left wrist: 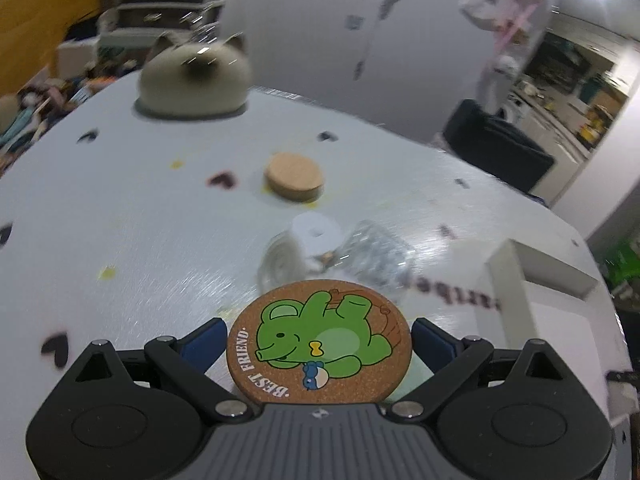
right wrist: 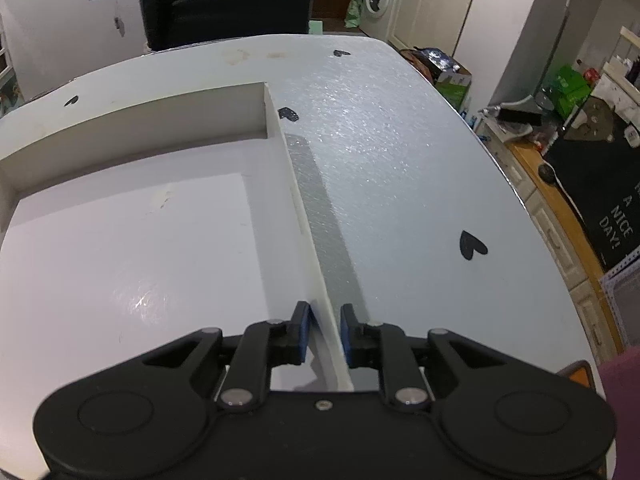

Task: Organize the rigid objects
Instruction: 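Carry the coaster into the white tray and open the left tool, then move the left tool back to the objects on the table, then grasp the white plastic pin tool with the left tool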

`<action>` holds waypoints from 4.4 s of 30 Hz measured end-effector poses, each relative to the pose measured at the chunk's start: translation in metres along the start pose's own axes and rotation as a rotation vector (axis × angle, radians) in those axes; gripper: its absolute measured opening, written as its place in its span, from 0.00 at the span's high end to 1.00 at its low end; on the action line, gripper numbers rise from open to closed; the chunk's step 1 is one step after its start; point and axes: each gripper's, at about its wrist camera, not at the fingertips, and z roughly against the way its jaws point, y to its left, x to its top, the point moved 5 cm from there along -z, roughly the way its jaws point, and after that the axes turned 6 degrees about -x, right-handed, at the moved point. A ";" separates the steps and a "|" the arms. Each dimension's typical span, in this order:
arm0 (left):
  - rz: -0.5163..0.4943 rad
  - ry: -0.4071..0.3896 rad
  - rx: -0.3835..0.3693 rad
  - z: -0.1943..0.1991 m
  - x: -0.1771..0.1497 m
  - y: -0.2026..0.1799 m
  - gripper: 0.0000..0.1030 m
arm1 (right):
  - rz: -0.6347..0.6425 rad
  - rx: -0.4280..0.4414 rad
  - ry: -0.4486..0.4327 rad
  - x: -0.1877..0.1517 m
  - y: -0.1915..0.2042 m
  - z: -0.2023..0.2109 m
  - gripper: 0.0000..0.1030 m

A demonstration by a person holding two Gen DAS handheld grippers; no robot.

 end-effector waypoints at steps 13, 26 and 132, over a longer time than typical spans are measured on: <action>-0.208 -0.048 -0.211 -0.006 0.000 -0.176 0.05 | 0.015 0.129 0.031 0.003 -0.013 -0.006 0.89; -0.434 0.106 -0.354 -0.086 -0.069 -0.329 0.05 | 0.077 0.247 0.107 0.005 -0.015 -0.007 0.96; 0.036 -0.039 0.326 -0.015 -0.088 -0.021 0.54 | 0.094 0.221 0.124 -0.001 -0.001 -0.003 0.96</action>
